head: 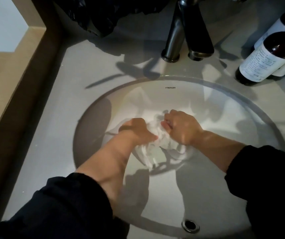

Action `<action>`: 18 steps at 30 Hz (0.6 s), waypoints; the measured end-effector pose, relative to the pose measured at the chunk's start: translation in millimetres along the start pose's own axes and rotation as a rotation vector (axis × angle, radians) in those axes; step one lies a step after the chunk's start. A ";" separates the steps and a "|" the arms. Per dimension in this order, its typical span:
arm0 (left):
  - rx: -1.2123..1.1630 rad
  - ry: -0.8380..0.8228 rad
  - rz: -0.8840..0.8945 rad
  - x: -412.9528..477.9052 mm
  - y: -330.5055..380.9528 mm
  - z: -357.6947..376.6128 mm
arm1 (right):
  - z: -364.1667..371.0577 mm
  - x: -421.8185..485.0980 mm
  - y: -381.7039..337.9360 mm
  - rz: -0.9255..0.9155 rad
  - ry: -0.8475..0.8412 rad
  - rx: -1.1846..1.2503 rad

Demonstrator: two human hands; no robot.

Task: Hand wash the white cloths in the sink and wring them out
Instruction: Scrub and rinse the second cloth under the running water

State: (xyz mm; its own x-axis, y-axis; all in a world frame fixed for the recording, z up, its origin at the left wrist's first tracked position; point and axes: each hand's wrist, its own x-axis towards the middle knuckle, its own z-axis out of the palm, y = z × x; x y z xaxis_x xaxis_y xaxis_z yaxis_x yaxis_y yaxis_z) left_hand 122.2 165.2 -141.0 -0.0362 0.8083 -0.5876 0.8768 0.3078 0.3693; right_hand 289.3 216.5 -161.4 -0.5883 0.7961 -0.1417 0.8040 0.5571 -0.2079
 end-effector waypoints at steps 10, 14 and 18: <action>0.166 0.163 0.193 -0.7 0.3 -0.2 | -43.5 -44.7 48.5 0.510 -0.302 0.336; 0.592 0.042 0.317 1.1 -4.2 29.7 | -18.3 -60.6 27.9 0.231 -0.488 -0.107; 0.618 0.159 0.288 8.0 -1.2 35.4 | -2.8 -44.9 18.1 0.106 -0.326 -0.406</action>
State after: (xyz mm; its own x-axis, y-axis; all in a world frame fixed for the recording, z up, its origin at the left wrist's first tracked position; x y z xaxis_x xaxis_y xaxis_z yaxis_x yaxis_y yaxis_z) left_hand 137.8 153.5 -171.6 0.2099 0.8929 -0.3983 0.9723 -0.2333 -0.0106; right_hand 330.5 191.5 -156.1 -0.4466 0.7742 -0.4485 0.7911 0.5758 0.2063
